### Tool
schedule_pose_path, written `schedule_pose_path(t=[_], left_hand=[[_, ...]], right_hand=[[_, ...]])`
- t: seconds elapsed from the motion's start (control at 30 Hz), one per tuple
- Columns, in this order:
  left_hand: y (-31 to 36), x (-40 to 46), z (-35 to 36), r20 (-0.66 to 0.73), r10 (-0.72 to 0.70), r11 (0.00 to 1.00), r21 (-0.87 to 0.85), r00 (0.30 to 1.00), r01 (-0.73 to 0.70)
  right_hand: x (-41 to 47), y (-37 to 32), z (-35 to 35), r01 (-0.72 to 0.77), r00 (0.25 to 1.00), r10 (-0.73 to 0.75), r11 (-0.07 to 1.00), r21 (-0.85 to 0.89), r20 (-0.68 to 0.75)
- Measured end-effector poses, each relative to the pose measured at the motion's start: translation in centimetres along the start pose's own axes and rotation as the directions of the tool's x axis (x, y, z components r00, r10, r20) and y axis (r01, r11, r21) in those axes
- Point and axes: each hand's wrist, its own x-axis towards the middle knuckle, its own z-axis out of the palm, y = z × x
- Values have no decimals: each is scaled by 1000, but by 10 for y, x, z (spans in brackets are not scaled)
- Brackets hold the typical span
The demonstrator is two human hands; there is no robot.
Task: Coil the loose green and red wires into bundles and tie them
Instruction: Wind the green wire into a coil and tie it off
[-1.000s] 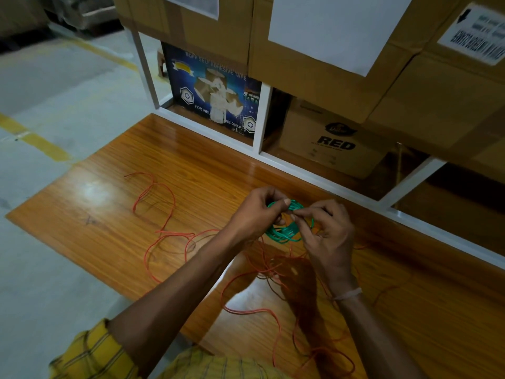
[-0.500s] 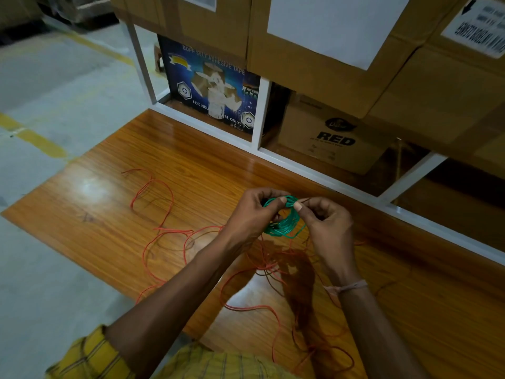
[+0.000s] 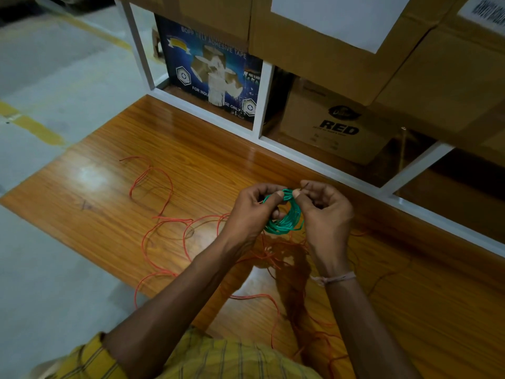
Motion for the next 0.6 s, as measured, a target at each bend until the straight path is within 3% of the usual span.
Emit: schedule_pose_path(t=[0.13,0.3,0.6], left_hand=[[-1,-3,1,1,-47,985,-165,999,47],[7,-10,3,24,-41,945,-324,999,46],[30,-25,-4,19,126,978,-173,992,-121]], right_hand=[[-5,-7,-4,-20,1000,21,996,91,-11],[-3,-17,-13,-4,998,0,998,67,67],[-3,-46,-32,-14,968,-11,995,96,251]])
